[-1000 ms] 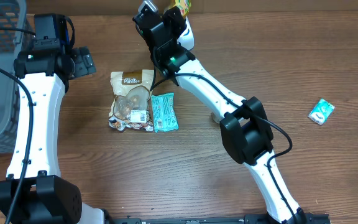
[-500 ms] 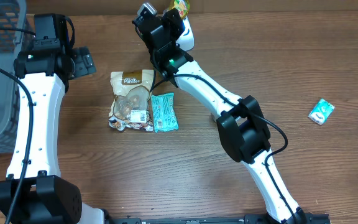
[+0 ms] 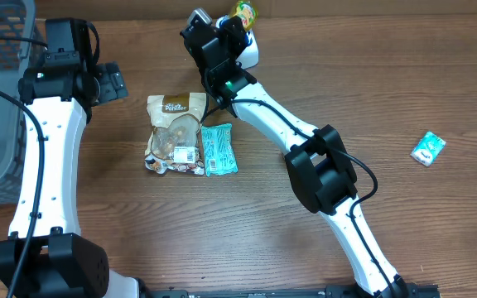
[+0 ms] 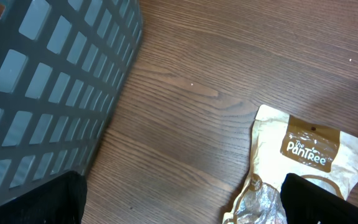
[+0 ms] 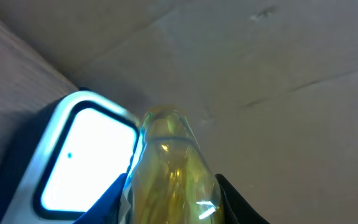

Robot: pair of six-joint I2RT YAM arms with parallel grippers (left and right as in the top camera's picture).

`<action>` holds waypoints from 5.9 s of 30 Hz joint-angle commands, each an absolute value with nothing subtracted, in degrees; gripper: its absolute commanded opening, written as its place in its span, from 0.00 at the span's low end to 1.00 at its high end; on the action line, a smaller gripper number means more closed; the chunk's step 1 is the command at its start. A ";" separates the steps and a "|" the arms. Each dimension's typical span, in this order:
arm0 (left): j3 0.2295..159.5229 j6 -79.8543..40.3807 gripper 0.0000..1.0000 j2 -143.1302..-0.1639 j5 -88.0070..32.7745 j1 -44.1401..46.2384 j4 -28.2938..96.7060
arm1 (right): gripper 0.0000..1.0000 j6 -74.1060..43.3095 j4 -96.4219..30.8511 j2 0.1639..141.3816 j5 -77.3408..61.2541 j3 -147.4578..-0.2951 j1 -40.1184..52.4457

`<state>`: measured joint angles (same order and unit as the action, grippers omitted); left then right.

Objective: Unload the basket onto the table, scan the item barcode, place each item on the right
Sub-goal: 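Hold the yellow bottle over the white scanner with the right gripper, then carry the bottle right and set it down near the right edge, then swing the right gripper back over the green-capped jar, then lower the right gripper around the green-capped jar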

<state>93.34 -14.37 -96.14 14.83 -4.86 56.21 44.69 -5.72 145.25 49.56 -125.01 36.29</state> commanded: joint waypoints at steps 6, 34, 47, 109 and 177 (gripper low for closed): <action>93.51 -13.26 1.00 -96.36 15.42 -4.47 56.34 | 0.08 45.01 -2.61 139.20 57.21 -125.64 35.94; 93.51 -13.28 1.00 -96.36 15.42 -4.47 56.34 | 0.04 -0.93 -58.33 124.51 39.24 -125.64 25.82; 93.51 -13.28 1.00 -96.36 15.42 -4.47 56.34 | 0.10 -3.27 -71.88 124.51 17.72 -125.62 2.17; 93.51 -13.26 1.00 -96.36 15.42 -4.47 56.34 | 1.00 -4.73 -80.68 119.07 -17.19 -128.51 7.44; 93.51 -13.28 1.00 -96.36 15.42 -4.47 56.34 | 0.84 -31.97 -77.80 119.37 8.93 -98.24 24.71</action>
<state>93.34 -14.37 -96.14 14.85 -4.86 56.21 -31.53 -77.84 119.33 8.14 -98.94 24.77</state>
